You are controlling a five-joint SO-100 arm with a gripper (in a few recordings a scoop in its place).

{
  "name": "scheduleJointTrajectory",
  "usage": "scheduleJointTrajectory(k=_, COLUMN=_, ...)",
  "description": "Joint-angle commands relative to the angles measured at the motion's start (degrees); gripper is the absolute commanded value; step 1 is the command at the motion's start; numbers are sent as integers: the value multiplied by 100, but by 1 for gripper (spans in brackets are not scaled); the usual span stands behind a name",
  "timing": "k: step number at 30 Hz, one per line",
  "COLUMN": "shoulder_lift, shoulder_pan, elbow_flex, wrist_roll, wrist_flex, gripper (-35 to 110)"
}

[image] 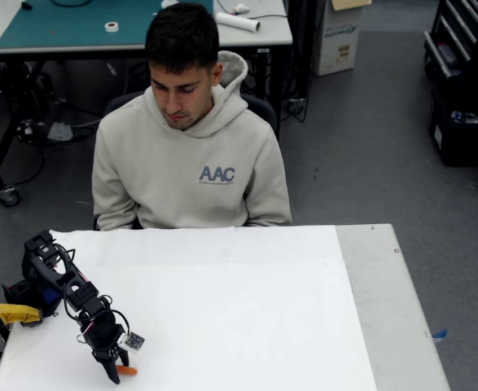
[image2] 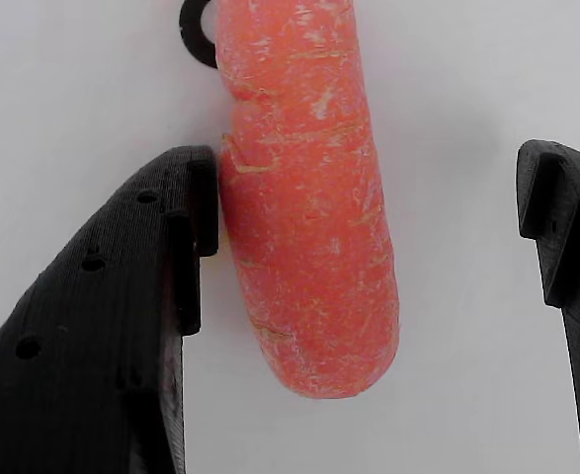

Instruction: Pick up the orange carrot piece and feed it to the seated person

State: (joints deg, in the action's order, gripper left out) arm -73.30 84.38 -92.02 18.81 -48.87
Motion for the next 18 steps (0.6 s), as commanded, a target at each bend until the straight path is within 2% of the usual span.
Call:
scheduleJointTrajectory(k=1, shoulder_lift=-114, shoulder_pan=88, elbow_flex=-9, wrist_roll=53, wrist_flex=-26, gripper=24)
scheduleJointTrajectory(k=4, shoulder_lift=-114, shoulder_pan=220, elbow_flex=-9, wrist_roll=26, wrist_flex=-26, gripper=19)
scheduleJointTrajectory(k=11, shoulder_lift=-114, shoulder_pan=316, elbow_flex=-9, wrist_roll=44, wrist_flex=-26, gripper=-4)
scheduleJointTrajectory(k=18, shoulder_lift=-105, shoulder_pan=316, elbow_flex=-9, wrist_roll=53, wrist_flex=-26, gripper=-2)
